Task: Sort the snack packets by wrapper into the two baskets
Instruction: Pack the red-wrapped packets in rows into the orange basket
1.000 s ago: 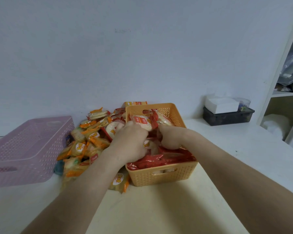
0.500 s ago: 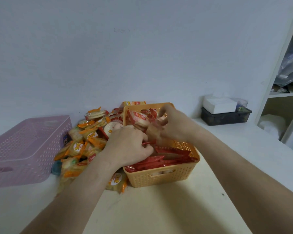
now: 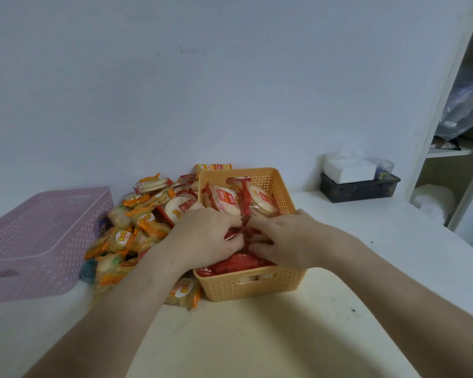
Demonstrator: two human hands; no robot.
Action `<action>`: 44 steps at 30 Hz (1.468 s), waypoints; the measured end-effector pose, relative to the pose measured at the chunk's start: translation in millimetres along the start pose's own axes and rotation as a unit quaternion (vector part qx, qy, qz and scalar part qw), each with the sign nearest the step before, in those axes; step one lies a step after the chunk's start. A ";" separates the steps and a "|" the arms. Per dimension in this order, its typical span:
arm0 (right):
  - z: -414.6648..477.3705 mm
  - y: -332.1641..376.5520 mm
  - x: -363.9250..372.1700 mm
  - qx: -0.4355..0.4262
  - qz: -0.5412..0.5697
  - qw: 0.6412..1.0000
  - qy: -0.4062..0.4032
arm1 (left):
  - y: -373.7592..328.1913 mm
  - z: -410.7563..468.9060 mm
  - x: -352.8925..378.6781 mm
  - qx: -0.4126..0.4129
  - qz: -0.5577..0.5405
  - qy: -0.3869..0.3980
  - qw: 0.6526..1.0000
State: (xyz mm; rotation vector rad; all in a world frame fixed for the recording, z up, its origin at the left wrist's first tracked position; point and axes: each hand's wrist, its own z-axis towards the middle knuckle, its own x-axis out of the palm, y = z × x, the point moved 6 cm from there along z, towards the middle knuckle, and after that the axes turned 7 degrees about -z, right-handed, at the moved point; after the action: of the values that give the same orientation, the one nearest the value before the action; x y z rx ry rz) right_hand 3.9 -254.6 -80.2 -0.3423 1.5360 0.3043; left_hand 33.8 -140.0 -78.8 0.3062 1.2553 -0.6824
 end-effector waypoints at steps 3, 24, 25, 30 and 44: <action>3.6 -6.2 0.2 -0.027 0.015 0.998 0.051 | 3.1 2.1 3.9 -0.005 -0.022 0.036 0.999; -8.2 -7.2 1.1 0.001 0.041 0.979 -0.199 | 8.3 -5.8 11.7 -0.027 0.014 0.086 0.996; -9.3 -6.3 1.4 0.008 0.034 0.975 -0.220 | 7.5 -6.8 9.7 -0.028 0.015 0.067 0.997; -9.0 -14.6 2.1 0.106 0.031 0.966 -0.233 | -5.0 -13.7 -7.1 0.044 0.044 -0.050 0.997; 33.7 -33.7 -34.6 0.084 0.019 0.994 -0.073 | 18.0 20.2 -27.7 -0.120 0.145 -0.109 0.976</action>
State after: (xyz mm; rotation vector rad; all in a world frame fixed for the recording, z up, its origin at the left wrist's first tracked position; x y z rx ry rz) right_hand 47.7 -271.1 -44.6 -0.1539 1.4142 0.2225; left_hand 56.4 -129.2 -49.3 0.2013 1.0429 -0.3004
